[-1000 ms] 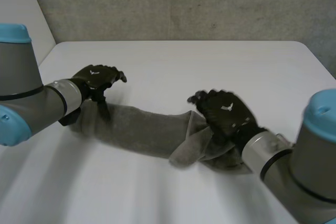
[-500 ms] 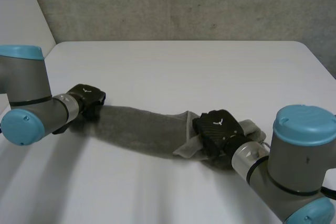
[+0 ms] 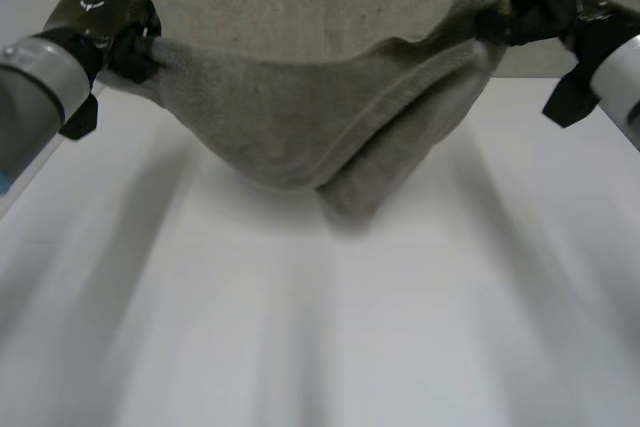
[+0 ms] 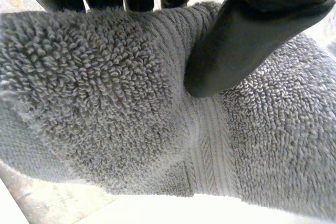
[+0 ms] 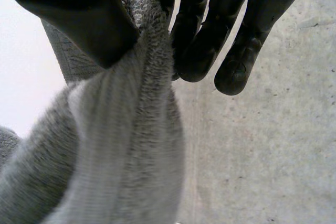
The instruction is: Fold the towel.
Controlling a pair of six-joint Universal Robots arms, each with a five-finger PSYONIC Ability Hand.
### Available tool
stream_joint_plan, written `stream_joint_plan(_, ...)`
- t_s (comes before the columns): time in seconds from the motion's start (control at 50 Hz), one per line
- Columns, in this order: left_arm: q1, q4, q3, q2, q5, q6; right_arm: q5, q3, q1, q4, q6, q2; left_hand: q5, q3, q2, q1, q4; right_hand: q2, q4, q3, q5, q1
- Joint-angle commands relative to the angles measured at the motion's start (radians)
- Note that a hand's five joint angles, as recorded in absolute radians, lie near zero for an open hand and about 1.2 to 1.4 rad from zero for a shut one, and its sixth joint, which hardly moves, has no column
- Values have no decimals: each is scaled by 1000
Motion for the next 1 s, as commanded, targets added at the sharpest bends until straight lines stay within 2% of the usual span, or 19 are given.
stream_joint_plan(0.02, 5, 155, -365, 108, 50, -6, -194, 87, -81, 106, -5, 17, 92, 75, 67, 132, 49, 89, 68, 72, 65, 80)
stream_joint_plan(0.08, 8, 213, -518, 143, 99, -4, -219, 120, -83, 128, -47, 31, 92, 75, 67, 132, 49, 89, 68, 72, 65, 80)
stream_joint_plan(0.12, 18, 242, -589, 156, 122, -4, -238, 179, -87, 175, -182, 53, 31, 14, 6, 71, -12, 89, 68, 72, 65, 80)
stream_joint_plan(0.14, 33, 264, -646, 160, 139, -3, -238, 180, -87, 176, -183, 53, -236, -254, -261, -196, -279, 89, 68, 72, 65, 80)
stream_joint_plan(0.16, 33, 264, -646, 160, 139, -3, -236, 204, -90, 213, -262, 57, -239, -256, -264, -199, -282, 89, 68, 72, 65, 80)
stream_joint_plan(0.18, 47, 278, -690, 160, 157, -3, -235, 227, -93, 256, -343, 59, -533, -550, -558, -493, -575, 89, 68, 72, 65, 80)
stream_joint_plan(0.2, 53, 282, -723, 156, 173, 3, -235, 227, -93, 257, -344, 59, -780, -797, -805, -740, -823, 89, 68, 72, 65, 80)
stream_joint_plan(0.22, 53, 282, -723, 156, 173, 3, -235, 244, -92, 298, -428, 66, -782, -799, -807, -742, -825, 89, 68, 72, 65, 80)
stream_joint_plan(0.24, 53, 281, -743, 151, 183, 17, -235, 244, -92, 298, -429, 66, -983, -1000, -1008, -943, -1026, 89, 68, 72, 65, 80)
stream_joint_plan(0.26, 55, 281, -750, 145, 190, 37, -233, 256, -90, 338, -509, 86, -1066, -1083, -1091, -1026, -1109, 89, 68, 72, 65, 80)
stream_joint_plan(0.28, 55, 281, -751, 145, 190, 37, -230, 260, -90, 381, -583, 106, -1067, -1084, -1092, -1027, -1110, 89, 68, 72, 65, 80)
stream_joint_plan(0.34, 61, 269, -743, 134, 191, 97, -224, 253, -86, 448, -671, 122, -1064, -1081, -1089, -1024, -1107, 89, 68, 72, 65, 80)
stream_joint_plan(0.42, 84, 249, -689, 143, 188, 152, -198, 247, -84, 462, -677, 119, -1064, -1081, -1089, -1024, -1107, 89, 68, 72, 65, 80)
stream_joint_plan(0.6, 81, 203, -505, 120, 188, 141, -178, 270, -83, 407, -676, 116, -1064, -1081, -1089, -1024, -1107, 89, 68, 72, 65, 80)
stream_joint_plan(0.7, 73, 135, -390, -1, 183, 141, -178, 299, -79, 381, -676, 116, -1032, -1049, -1057, -992, -1075, 89, 68, 72, 65, 80)
stream_joint_plan(0.8, 65, -56, -217, -174, 180, 151, -178, 310, -81, 370, -677, 117, -1000, -1017, -1025, -960, -1042, 89, 68, 72, 65, 80)
stream_joint_plan(0.86, 65, -104, -175, -222, 180, 151, -178, 312, -83, 369, -677, 117, -976, -993, -1001, -936, -1019, 89, 68, 72, 65, 80)
stream_joint_plan(0.9, 65, -203, -119, -286, 179, 155, -178, 313, -83, 369, -677, 119, -926, -944, -951, -886, -969, 89, 68, 72, 65, 80)
stream_joint_plan(1.0, 67, -287, -109, -311, 182, 157, -178, 321, -86, 363, -682, 119, -879, -896, -904, -839, -922, 89, 68, 72, 65, 80)
